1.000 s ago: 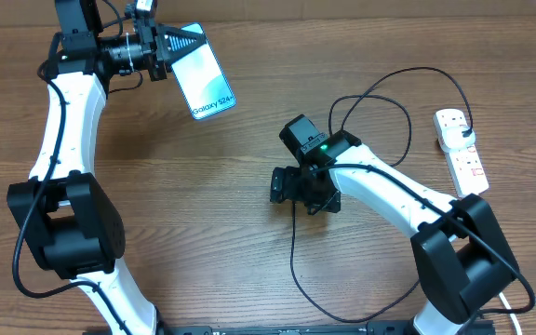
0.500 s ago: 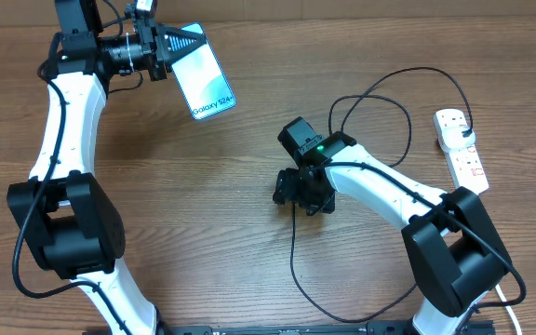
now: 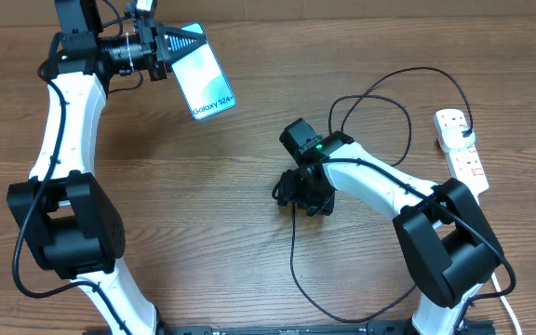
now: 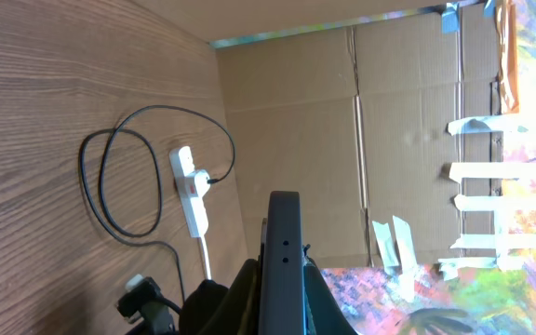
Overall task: Plug charger to phone and switch on socket
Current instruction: 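Move the right gripper down over the black cable's USB-C plug, then lower the right gripper and close it on the USB-C plug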
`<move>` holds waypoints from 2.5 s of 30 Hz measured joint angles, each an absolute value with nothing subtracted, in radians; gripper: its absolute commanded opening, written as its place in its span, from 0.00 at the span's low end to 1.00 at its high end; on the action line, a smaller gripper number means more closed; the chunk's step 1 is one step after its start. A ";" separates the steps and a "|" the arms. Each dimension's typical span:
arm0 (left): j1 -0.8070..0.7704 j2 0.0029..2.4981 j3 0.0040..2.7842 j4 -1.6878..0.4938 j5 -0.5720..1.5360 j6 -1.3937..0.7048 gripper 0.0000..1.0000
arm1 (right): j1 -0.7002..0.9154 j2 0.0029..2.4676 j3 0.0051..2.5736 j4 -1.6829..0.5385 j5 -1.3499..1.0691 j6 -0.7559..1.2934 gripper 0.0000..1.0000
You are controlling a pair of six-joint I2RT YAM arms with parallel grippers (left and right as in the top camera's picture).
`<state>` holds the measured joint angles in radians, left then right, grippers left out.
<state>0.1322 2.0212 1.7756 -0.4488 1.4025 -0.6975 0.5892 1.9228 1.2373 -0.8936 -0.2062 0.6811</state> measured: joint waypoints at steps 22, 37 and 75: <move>0.132 2.021 1.776 -0.448 1.402 -0.695 0.04 | 0.563 1.973 1.268 -0.909 -0.266 0.685 0.45; 0.132 2.021 1.776 -0.448 1.402 -0.695 0.04 | 0.563 1.980 1.272 -0.890 -0.266 0.694 0.31; 0.132 2.021 1.776 -0.448 1.422 -0.651 0.04 | 0.569 1.983 1.283 -0.860 -0.187 0.680 0.26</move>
